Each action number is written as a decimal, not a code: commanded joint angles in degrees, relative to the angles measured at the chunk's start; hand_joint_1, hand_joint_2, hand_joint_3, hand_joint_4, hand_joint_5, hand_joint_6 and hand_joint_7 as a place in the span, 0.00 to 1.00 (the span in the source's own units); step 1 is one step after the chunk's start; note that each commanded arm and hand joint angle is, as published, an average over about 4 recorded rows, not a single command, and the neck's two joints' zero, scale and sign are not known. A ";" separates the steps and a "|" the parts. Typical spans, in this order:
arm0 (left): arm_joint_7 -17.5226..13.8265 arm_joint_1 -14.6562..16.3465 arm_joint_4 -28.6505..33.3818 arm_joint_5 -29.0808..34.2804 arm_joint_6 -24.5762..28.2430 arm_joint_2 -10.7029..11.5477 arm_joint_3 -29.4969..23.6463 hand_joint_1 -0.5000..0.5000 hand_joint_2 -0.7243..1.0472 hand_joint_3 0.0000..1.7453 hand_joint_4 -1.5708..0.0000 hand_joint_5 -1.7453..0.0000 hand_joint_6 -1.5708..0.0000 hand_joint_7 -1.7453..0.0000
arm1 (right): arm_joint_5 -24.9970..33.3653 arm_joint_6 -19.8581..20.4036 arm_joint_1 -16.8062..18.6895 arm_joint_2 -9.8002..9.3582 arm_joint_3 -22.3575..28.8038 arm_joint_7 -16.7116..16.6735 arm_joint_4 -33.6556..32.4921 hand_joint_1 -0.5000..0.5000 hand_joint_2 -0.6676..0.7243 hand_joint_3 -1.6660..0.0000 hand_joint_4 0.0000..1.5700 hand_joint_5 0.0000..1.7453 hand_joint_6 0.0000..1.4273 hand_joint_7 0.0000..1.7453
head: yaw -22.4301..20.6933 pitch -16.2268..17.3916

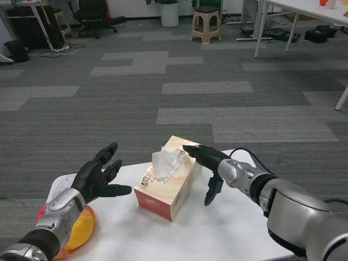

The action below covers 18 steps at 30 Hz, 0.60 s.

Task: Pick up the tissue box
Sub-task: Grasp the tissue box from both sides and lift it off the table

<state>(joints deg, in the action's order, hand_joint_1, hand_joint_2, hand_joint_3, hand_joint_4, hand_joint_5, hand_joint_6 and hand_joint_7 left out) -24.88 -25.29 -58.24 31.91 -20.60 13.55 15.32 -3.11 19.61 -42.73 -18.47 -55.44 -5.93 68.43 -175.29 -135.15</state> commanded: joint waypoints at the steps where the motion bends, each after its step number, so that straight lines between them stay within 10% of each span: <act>1: -1.44 -1.12 -1.04 -0.23 2.62 2.36 2.82 1.00 0.95 0.05 1.00 1.00 1.00 1.00 | 0.21 0.16 -1.39 -0.08 -0.50 0.22 -0.14 0.25 0.50 0.81 0.00 0.00 0.00 0.00 | -0.19 0.14; 8: -2.10 -3.65 -4.93 -0.18 4.23 5.15 12.27 1.00 0.95 0.05 1.00 1.00 1.00 1.00 | 0.21 0.16 -1.39 -0.08 -0.64 0.22 -0.14 0.25 0.50 0.81 0.00 0.00 0.00 0.00 | -0.32 0.25; 18: -1.73 -5.84 -10.87 -2.22 2.84 3.33 15.35 1.00 0.95 0.05 1.00 1.00 1.00 1.00 | 0.30 0.16 -1.39 -0.08 -0.99 0.22 -0.23 0.25 0.50 0.81 0.00 0.00 0.00 0.00 | -0.69 0.38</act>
<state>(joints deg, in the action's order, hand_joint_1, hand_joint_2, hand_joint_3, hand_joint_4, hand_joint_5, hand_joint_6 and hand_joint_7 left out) -26.76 -29.69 -68.16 30.61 -17.34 17.13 30.39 -3.08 19.61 -42.74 -18.48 -55.97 -5.79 68.38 -175.94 -134.78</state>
